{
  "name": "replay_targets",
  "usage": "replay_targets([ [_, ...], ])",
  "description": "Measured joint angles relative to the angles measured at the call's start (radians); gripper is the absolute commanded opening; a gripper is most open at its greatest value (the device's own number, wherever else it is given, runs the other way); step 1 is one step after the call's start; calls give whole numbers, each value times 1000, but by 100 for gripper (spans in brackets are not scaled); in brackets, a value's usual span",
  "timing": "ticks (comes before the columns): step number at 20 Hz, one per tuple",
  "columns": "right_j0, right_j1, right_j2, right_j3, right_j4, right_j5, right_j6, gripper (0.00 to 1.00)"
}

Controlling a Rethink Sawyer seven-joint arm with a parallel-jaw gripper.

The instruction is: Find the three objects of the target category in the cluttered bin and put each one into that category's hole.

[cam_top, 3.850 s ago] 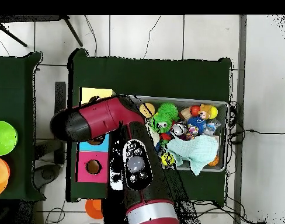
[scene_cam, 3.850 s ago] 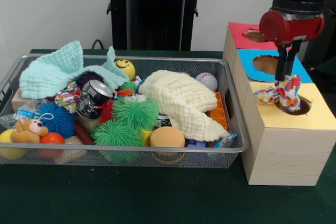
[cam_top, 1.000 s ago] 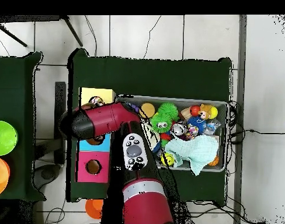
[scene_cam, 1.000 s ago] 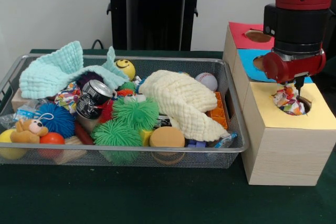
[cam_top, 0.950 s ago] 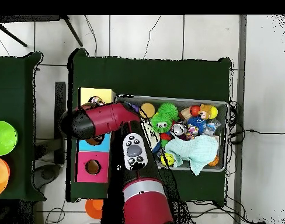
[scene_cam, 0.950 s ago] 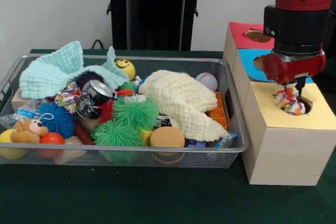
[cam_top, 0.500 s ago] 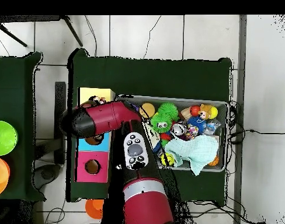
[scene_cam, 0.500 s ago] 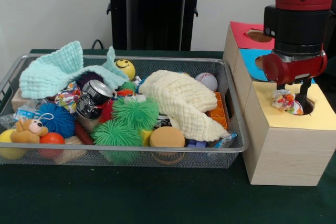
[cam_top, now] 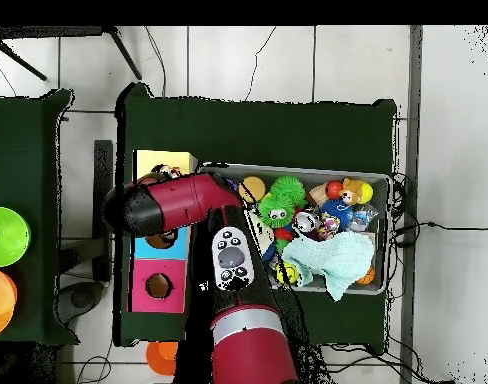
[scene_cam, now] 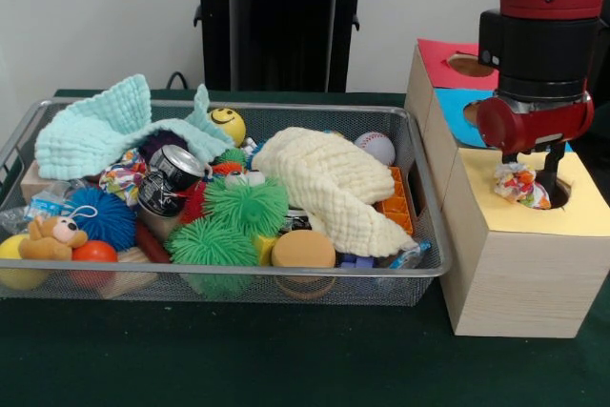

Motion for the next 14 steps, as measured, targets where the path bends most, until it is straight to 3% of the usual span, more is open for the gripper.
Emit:
replay_targets([
  [2, 0, 0, 0, 0, 0, 0, 0, 100],
  [3, 1, 2, 1, 0, 1, -1, 0, 0],
  [14, 9, 16, 1, -4, 10, -1, 0, 0],
])
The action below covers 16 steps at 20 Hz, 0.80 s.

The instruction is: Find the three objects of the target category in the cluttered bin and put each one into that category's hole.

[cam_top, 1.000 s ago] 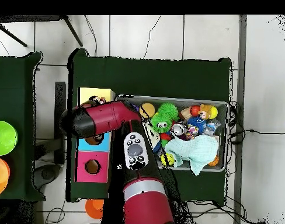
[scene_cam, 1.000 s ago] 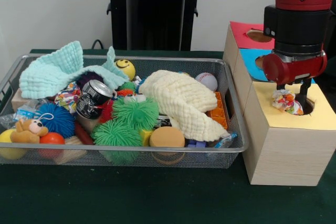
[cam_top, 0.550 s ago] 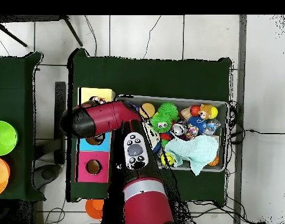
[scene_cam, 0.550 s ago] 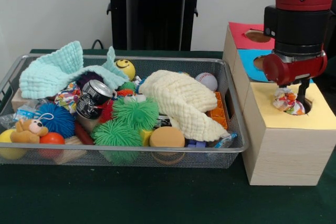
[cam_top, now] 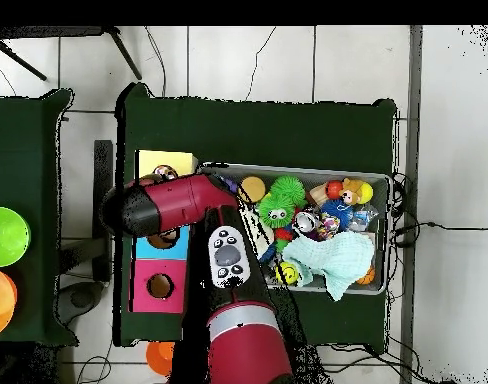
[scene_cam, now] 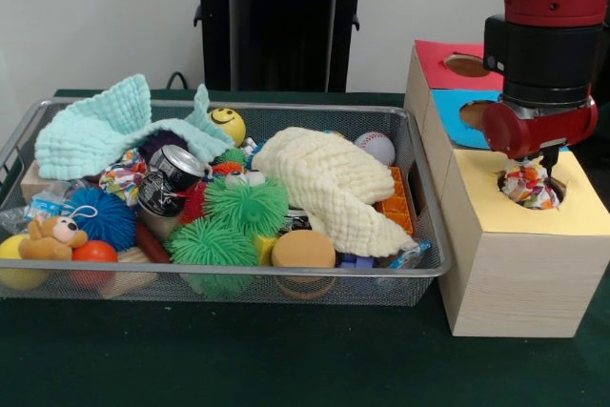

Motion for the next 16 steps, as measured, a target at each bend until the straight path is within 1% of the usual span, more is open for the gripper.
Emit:
replay_targets([
  [11, 1, 3, 0, -7, 10, 15, 0, 0],
  [16, 6, -6, -7, -26, 19, 97, 0, 0],
])
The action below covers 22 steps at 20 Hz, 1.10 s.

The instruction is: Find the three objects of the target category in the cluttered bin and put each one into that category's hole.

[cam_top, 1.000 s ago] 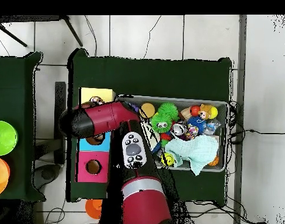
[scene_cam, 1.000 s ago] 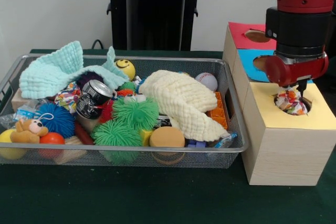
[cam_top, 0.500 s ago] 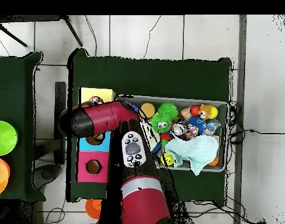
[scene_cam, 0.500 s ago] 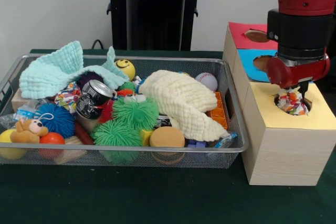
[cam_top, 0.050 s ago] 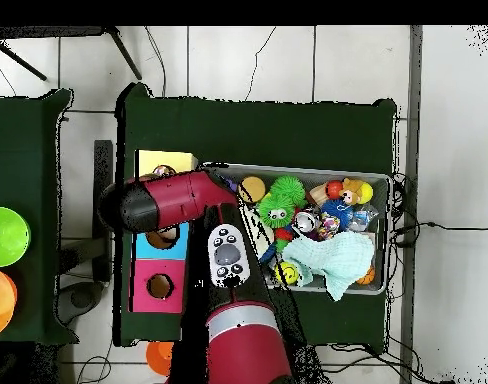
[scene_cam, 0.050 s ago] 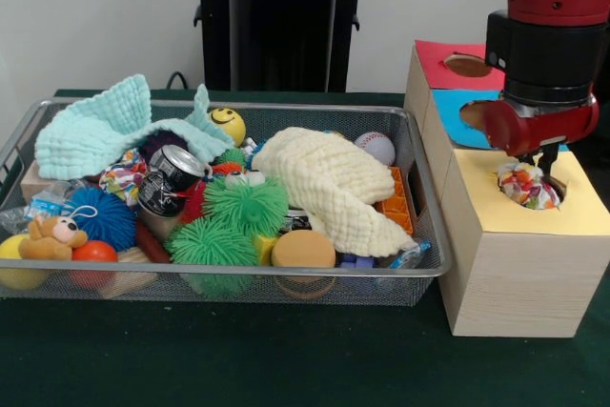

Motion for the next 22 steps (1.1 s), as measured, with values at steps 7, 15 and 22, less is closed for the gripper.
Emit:
replay_targets([
  [7, 15, -21, -7, -48, 10, 143, 0, 0],
  [15, 22, -33, -7, -64, 32, 198, 0, 0],
  [22, 22, -33, -7, -64, 33, 198, 0, 0],
])
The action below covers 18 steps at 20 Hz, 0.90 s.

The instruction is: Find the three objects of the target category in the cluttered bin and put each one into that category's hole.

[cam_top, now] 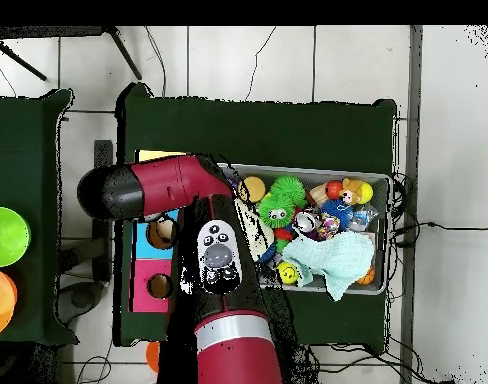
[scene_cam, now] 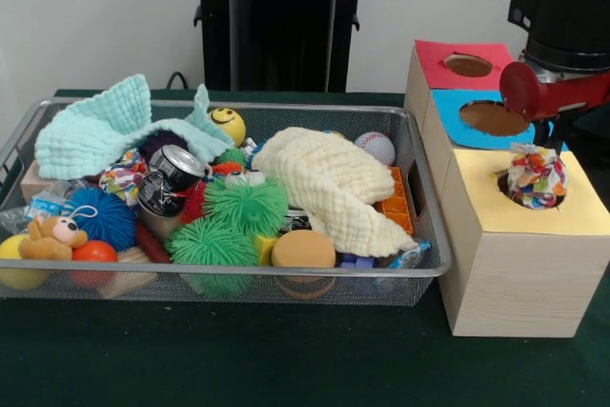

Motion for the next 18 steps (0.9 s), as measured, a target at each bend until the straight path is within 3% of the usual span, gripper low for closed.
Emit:
replay_targets([
  [4, 0, 0, 0, 0, 0, 0, 0, 0],
  [5, 0, 0, 0, 0, 0, 0, 0, 100],
  [18, 0, 0, 0, 0, 0, 0, 0, 100],
])
